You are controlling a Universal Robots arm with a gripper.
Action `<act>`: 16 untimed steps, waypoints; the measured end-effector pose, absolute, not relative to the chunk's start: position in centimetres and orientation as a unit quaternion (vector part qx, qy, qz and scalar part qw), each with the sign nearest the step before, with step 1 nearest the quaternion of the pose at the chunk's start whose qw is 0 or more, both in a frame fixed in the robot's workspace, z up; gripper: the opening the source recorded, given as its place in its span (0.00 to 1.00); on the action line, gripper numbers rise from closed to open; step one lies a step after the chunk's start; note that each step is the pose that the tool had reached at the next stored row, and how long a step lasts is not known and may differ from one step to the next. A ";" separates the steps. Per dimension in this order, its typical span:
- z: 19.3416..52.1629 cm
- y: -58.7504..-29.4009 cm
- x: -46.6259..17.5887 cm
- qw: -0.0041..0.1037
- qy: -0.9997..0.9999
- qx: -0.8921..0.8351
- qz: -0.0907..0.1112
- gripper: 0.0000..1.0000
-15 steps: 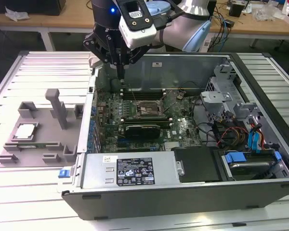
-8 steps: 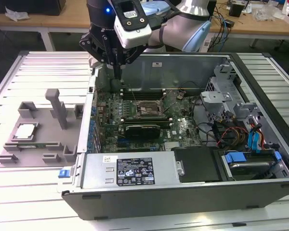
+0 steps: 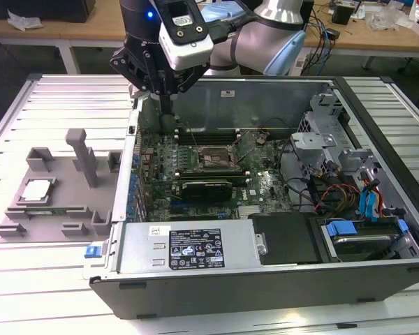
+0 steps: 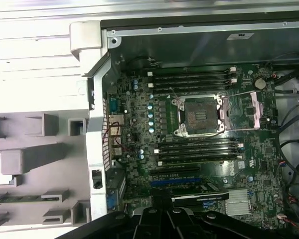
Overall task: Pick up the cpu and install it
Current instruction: 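Reach for the cpu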
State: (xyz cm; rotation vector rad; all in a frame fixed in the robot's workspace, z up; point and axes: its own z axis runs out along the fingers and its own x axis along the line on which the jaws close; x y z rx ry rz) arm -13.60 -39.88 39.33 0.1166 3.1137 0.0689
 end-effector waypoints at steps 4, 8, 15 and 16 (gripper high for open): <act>39.3 -39.9 -14.0 0.012 0.999 0.037 0.022 0.11; 39.3 -39.9 -14.3 0.012 0.999 0.037 0.022 0.11; 39.3 -39.9 -14.8 0.012 0.999 0.037 0.022 0.11; 39.3 -39.9 -14.9 0.013 0.999 0.037 0.022 0.11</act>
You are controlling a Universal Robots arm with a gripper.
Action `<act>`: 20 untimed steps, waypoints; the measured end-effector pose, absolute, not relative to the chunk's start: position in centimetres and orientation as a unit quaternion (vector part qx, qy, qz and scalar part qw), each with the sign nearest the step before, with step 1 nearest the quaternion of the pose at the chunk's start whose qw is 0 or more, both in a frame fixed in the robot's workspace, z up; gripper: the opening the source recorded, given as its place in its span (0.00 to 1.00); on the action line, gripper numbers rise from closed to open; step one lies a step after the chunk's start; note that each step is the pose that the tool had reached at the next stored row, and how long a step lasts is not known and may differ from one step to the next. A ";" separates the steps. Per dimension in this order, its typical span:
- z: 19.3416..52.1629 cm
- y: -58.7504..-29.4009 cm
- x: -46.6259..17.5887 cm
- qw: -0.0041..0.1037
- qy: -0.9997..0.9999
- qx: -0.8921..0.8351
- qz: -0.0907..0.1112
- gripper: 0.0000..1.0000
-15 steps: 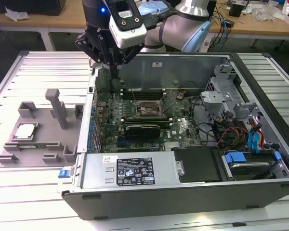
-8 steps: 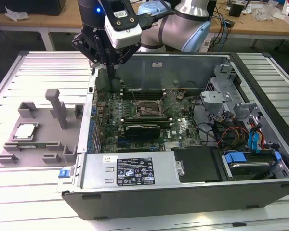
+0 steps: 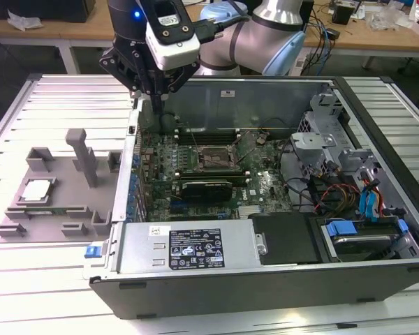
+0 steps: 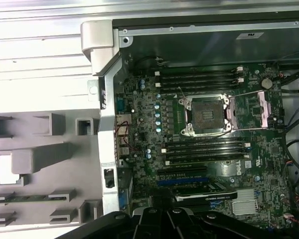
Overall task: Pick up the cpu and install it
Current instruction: 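Reach for the cpu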
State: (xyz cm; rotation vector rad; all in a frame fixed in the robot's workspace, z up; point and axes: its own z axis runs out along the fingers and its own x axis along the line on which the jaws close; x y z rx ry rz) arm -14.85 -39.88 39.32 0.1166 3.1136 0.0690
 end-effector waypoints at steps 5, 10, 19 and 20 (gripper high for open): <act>39.3 -39.9 -15.2 0.012 0.999 0.037 0.022 0.11; 39.3 -39.9 -16.0 0.012 0.999 0.037 0.022 0.11; 39.3 -39.9 -17.1 0.013 0.999 0.037 0.022 0.11; 39.3 -39.9 -17.2 0.013 0.999 0.037 0.022 0.11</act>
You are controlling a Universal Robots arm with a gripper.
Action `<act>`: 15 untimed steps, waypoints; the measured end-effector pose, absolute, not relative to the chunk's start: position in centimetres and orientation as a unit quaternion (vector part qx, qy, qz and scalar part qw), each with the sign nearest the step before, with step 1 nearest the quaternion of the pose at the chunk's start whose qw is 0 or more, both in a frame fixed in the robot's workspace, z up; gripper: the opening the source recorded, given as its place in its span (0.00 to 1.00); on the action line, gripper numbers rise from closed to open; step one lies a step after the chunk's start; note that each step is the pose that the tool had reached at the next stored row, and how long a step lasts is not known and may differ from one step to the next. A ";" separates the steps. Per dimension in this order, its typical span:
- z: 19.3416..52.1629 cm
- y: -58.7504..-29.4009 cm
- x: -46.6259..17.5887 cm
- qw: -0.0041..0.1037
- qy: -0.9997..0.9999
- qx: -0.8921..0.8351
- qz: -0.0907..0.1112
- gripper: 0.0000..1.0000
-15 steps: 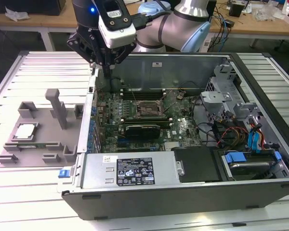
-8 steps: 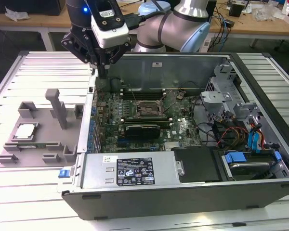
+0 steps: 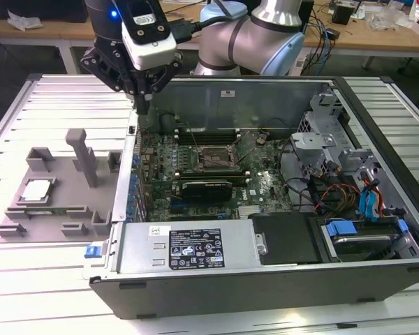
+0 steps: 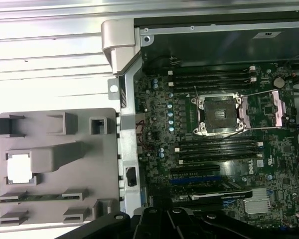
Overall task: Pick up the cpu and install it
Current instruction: 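Reach for the cpu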
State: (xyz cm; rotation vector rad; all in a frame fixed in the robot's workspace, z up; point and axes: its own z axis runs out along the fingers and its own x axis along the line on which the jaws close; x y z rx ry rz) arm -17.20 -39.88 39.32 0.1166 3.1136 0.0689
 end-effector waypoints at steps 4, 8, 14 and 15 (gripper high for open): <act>39.3 -39.9 -17.6 0.012 0.999 0.037 0.022 0.11; 39.3 -39.9 -18.1 0.013 0.999 0.037 0.022 0.11; 39.3 -39.9 -18.8 0.012 0.999 0.037 0.022 0.11; 39.3 -39.9 -19.0 0.012 0.999 0.037 0.022 0.11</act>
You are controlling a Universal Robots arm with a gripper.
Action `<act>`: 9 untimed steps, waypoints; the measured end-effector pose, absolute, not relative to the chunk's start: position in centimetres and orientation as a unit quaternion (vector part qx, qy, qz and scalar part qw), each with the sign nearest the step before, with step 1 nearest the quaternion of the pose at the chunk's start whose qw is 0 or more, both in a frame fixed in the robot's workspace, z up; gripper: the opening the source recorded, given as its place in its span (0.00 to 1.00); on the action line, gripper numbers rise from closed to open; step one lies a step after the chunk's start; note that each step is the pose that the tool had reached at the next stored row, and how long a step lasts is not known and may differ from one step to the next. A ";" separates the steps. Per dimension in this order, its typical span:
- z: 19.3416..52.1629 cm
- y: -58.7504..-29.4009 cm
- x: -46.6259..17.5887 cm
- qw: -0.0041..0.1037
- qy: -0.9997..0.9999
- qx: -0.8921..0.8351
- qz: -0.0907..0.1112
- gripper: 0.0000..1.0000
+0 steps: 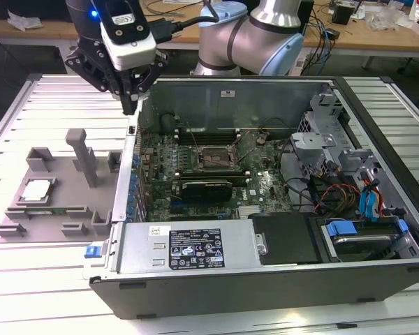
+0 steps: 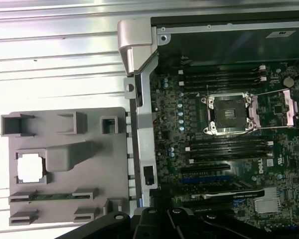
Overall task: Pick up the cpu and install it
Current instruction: 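Reach for the cpu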
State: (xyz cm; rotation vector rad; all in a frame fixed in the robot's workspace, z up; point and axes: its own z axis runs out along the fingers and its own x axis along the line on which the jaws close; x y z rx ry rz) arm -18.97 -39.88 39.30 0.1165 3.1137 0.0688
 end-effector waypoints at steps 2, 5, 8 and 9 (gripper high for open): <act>39.3 -39.9 -19.2 0.012 0.999 0.037 0.022 0.11; 39.2 -39.9 -19.7 0.012 0.999 0.037 0.022 0.11; 39.2 -39.9 -20.5 0.012 0.999 0.037 0.022 0.11; 39.2 -39.9 -20.8 0.012 0.999 0.037 0.022 0.11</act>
